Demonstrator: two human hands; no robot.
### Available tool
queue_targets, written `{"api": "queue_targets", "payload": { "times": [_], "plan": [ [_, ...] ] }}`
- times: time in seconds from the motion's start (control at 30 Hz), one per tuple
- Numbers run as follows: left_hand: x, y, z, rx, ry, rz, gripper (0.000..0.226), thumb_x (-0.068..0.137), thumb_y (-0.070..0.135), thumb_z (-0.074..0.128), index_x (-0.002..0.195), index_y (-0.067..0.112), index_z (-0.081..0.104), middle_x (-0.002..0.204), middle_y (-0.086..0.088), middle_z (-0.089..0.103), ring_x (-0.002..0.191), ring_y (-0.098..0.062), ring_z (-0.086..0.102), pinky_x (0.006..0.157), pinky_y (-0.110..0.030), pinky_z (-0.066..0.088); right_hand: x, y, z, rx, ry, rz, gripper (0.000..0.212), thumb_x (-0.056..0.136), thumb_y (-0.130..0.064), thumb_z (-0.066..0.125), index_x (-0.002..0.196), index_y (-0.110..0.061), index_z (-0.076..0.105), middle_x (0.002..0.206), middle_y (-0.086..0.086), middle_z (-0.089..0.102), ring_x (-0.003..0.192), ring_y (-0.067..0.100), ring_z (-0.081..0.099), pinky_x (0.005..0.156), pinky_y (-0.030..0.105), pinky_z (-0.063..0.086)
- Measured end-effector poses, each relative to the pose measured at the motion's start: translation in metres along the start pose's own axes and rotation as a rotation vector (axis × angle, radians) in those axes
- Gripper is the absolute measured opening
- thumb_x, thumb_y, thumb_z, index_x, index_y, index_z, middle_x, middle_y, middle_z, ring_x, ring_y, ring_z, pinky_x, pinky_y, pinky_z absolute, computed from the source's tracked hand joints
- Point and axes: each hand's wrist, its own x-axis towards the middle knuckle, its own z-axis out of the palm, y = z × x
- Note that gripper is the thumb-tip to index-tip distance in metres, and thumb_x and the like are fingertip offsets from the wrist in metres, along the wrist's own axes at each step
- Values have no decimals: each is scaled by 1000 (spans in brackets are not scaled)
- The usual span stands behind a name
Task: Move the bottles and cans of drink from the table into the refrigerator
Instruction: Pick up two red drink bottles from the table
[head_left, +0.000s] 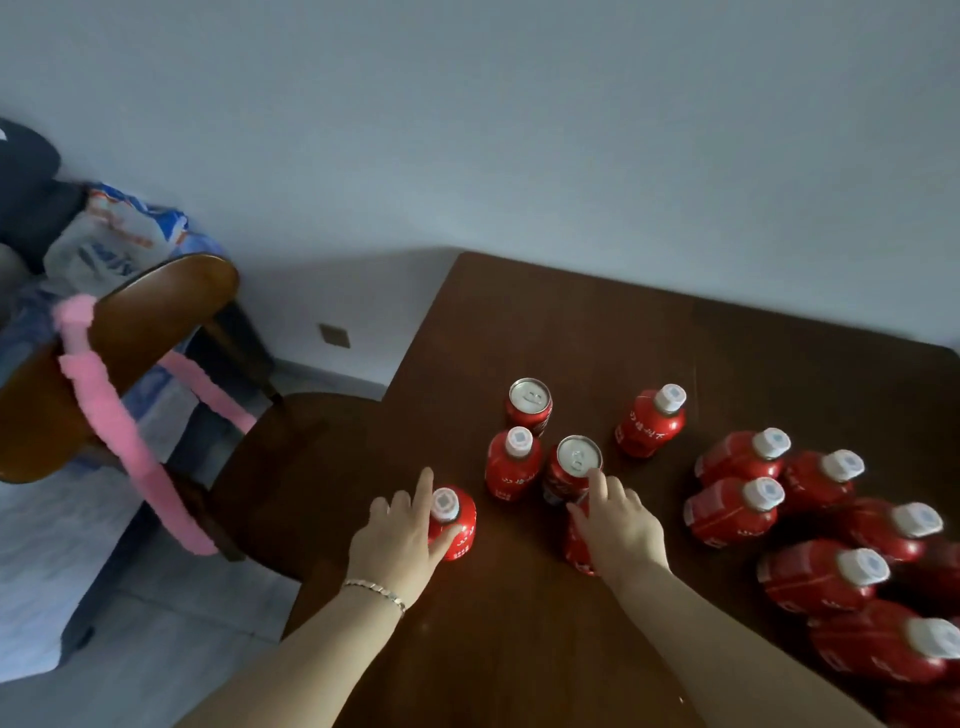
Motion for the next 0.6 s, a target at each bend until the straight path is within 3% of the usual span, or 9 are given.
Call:
{"api": "queue_targets", "payload": {
  "times": [0.13, 0.2, 0.27, 0.4, 0.6],
  "plan": [
    [16, -7, 1, -35, 29, 130, 77, 84, 68, 34, 146, 24, 27, 95, -1, 63, 78, -15, 62, 53, -24, 49, 17, -22, -14, -88, -49, -145, 67, 97, -47, 37, 150, -22, 3, 115, 2, 61, 91, 19, 64, 69, 30, 51],
    [20, -6, -2, -15, 11, 236, 70, 87, 65, 34, 146, 29, 24, 102, -4, 61, 85, -18, 61, 59, -26, 50, 28, -38, -20, -125, -81, -196, 74, 97, -46, 38, 150, -25, -10, 101, 3, 65, 77, 18, 63, 63, 28, 49],
    [26, -5, -5, -3, -15, 298, 61, 92, 60, 29, 146, 32, 17, 118, -4, 54, 100, -19, 56, 72, -26, 50, 42, -53, -24, -136, -143, -218, 78, 97, -45, 40, 148, -26, -17, 94, 4, 65, 79, 19, 64, 63, 28, 48],
    [37, -6, -10, 19, -30, 339, 51, 96, 52, 31, 139, 27, 25, 113, -3, 54, 100, -19, 55, 72, -24, 44, 66, -71, -27, -92, -273, -101, 71, 95, -44, 45, 149, -24, 4, 115, 10, 62, 101, 27, 62, 71, 32, 48],
    [44, -5, -8, 2, -58, 313, 50, 95, 50, 35, 137, 24, 28, 116, -2, 55, 101, -18, 56, 76, -24, 46, 59, -71, -20, -33, -229, -110, 52, 97, -46, 39, 136, -16, 25, 107, 8, 65, 97, 27, 64, 74, 35, 51]
  ]
}}
